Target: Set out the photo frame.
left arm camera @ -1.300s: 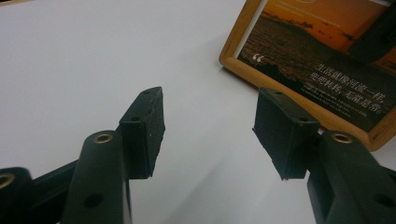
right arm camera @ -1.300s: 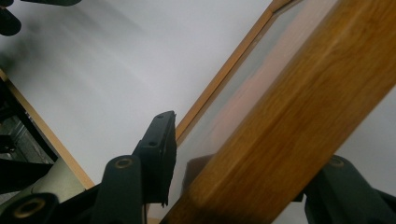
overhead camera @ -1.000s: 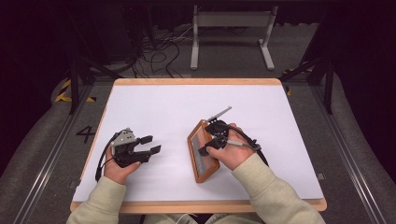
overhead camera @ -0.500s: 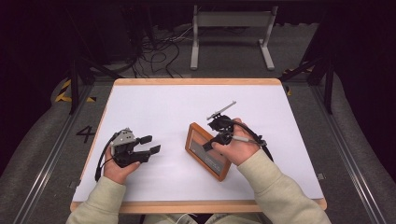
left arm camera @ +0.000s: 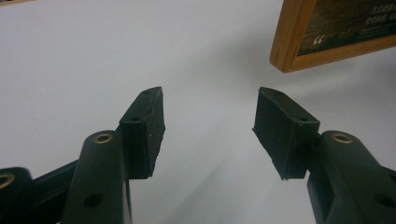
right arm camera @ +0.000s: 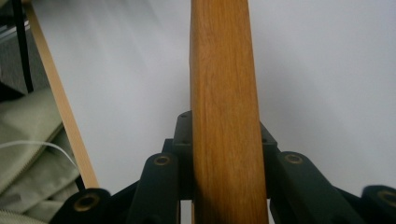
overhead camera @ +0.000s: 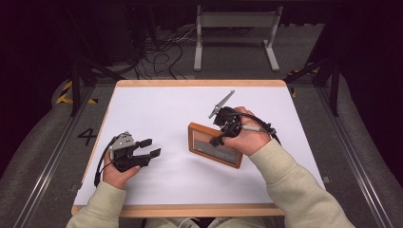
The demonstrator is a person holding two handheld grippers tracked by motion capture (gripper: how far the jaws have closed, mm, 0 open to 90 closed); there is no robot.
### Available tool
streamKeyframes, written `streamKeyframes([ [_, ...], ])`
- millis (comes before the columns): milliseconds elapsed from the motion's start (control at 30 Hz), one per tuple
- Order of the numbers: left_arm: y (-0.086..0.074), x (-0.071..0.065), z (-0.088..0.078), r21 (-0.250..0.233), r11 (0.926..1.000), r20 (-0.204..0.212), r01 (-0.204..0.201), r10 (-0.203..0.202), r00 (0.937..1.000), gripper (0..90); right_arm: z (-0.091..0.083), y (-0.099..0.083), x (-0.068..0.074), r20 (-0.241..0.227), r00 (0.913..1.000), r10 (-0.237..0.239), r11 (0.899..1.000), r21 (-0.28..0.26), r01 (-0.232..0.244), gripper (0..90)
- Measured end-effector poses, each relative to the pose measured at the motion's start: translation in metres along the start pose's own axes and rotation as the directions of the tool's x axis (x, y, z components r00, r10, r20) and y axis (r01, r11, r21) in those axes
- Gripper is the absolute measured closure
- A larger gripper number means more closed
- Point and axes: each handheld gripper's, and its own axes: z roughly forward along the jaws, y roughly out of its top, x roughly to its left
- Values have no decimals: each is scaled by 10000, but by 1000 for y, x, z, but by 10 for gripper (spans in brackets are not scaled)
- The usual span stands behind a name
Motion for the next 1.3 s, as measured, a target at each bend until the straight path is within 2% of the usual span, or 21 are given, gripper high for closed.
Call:
streamKeyframes([
  [100, -1, 0, -1, -28, 10000, -46, 53, -53, 10000, 434, -1, 4, -3, -203, 9969, -756, 9971, 90, 758, 715],
  [167, -1, 0, -1, -24, 10000, -32, 72, -72, 10000, 434, -1, 6, -5, -398, 9907, -1299, 9914, 78, 1303, 716],
  [233, -1, 0, -1, -23, 10000, -49, 46, -46, 10000, 434, 0, 8, -6, -513, 9852, -1636, 9865, 41, 1640, 716],
  [300, -1, 0, -1, -48, 10000, -27, 84, -85, 10000, 433, 1, 10, -7, -649, 9729, -2219, 9749, 22, 2225, 716],
  [467, 0, 1, 1, 11, 10000, 27, 60, -60, 10000, 433, 6, 12, -13, -971, 9475, -3047, 9521, -18, 3059, 716],
  [633, 0, 1, 2, -4, 10000, 50, 70, -70, 10000, 433, 12, 10, -24, -1265, 9344, -3330, 9424, -130, 3341, 716],
  [667, 0, 1, 2, -4, 10000, 50, 70, -70, 10000, 433, 12, 10, -24, -1265, 9344, -3330, 9424, -130, 3341, 716],
  [733, 0, 1, 2, -1, 10000, 54, 77, -77, 10000, 433, 17, 8, -32, -1460, 9299, -3377, 9406, -169, 3390, 716],
  [967, 0, 1, 2, 2, 9999, 49, 105, -105, 9999, 433, 26, 2, -44, -1412, 9363, -3215, 9458, 9, 3249, 716],
  [1100, 0, 1, 2, 5, 9999, 53, 111, -111, 9999, 432, 35, -4, -52, -1520, 9367, -3155, 9475, 46, 3198, 716],
  [1300, 0, 1, 3, 17, 10000, 80, 29, -30, 10000, 432, 37, -7, -55, -1520, 9231, -3532, 9339, 13, 3576, 714],
])
